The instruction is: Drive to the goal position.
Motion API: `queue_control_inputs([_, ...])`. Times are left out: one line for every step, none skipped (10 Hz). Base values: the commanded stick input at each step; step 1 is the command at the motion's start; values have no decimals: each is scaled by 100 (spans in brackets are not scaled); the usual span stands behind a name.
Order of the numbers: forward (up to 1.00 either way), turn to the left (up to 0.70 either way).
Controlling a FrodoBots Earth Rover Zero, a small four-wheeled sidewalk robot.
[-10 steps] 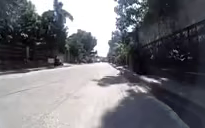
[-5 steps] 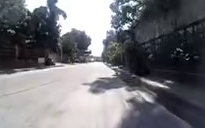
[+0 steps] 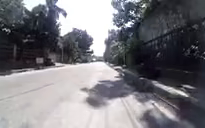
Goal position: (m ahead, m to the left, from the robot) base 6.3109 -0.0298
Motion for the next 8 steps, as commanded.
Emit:
queue_control_inputs([100, 0])
queue_control_inputs([100, 0])
queue_control_inputs([100, 0])
queue_control_inputs([100, 0])
queue_control_inputs([100, 0])
queue_control_inputs([100, 0])
queue_control_inputs([100, 0])
queue_control_inputs([100, 0])
